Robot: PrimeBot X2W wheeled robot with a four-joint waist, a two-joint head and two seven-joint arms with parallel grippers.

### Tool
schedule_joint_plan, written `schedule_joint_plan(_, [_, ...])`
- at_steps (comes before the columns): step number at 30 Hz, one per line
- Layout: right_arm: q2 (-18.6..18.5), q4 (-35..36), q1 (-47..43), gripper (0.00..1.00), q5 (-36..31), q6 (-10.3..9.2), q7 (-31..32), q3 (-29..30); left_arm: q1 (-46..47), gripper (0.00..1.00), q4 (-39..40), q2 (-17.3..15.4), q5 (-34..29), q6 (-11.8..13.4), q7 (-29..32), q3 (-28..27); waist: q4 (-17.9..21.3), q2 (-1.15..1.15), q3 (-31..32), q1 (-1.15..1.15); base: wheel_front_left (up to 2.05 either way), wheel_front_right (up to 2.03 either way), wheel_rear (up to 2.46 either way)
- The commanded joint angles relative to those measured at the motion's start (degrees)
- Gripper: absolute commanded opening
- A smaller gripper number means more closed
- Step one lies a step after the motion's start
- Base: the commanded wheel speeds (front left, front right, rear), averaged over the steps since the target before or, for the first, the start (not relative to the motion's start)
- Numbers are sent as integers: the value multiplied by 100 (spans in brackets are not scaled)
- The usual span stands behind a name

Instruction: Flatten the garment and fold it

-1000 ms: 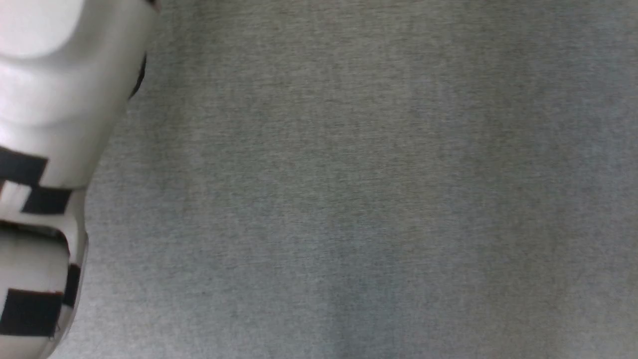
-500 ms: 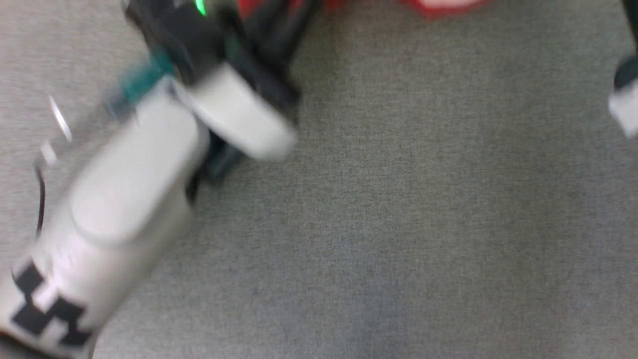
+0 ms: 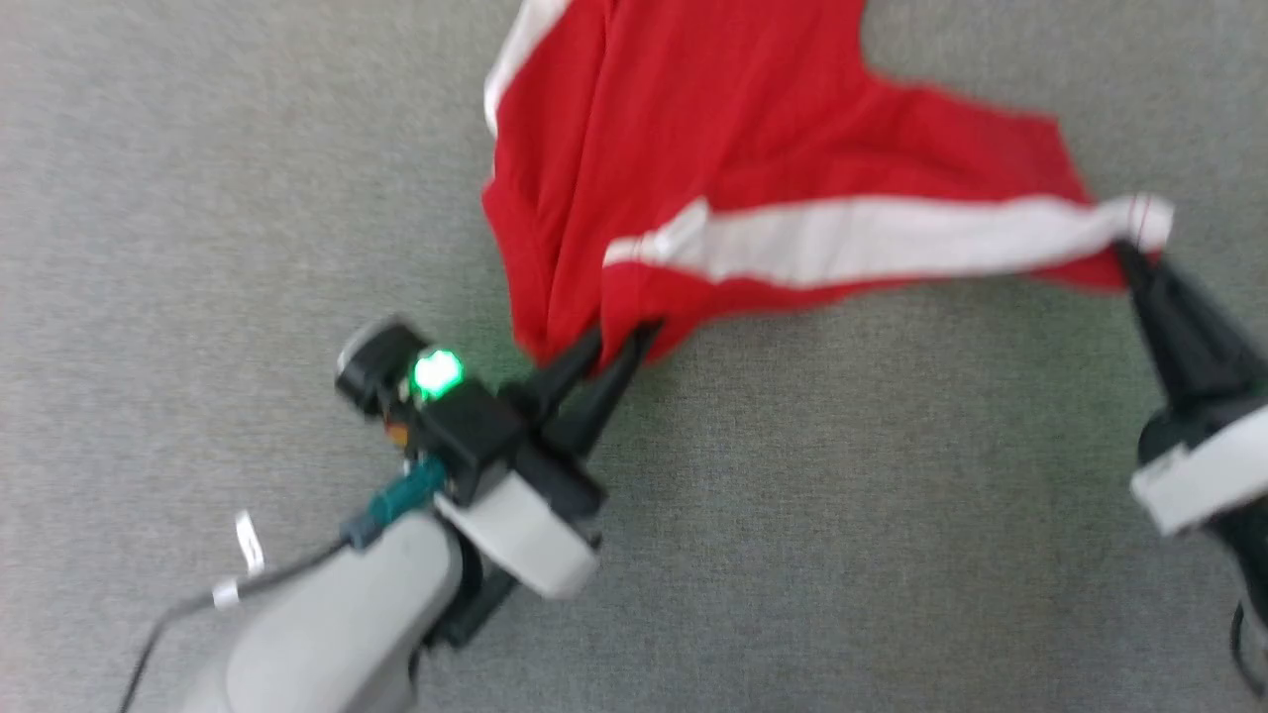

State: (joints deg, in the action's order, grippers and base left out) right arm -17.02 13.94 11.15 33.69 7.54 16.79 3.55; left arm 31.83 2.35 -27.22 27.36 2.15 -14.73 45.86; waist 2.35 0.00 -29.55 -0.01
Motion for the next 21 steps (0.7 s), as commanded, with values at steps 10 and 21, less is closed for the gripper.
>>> schedule_joint_plan(10, [589, 123, -1373, 0, -32, -5, 132, 359, -1537, 0, 97, 341, -211, -79, -27, -464, -152, 0, 892, 1, 0, 0, 0])
schedule_joint_plan(21, [1100, 458, -2257, 0, -71, -5, 386, 565, -2560, 0, 257, 915, -480, -295, -27, -1035, -237, 0, 1440, 1, 0, 0, 0])
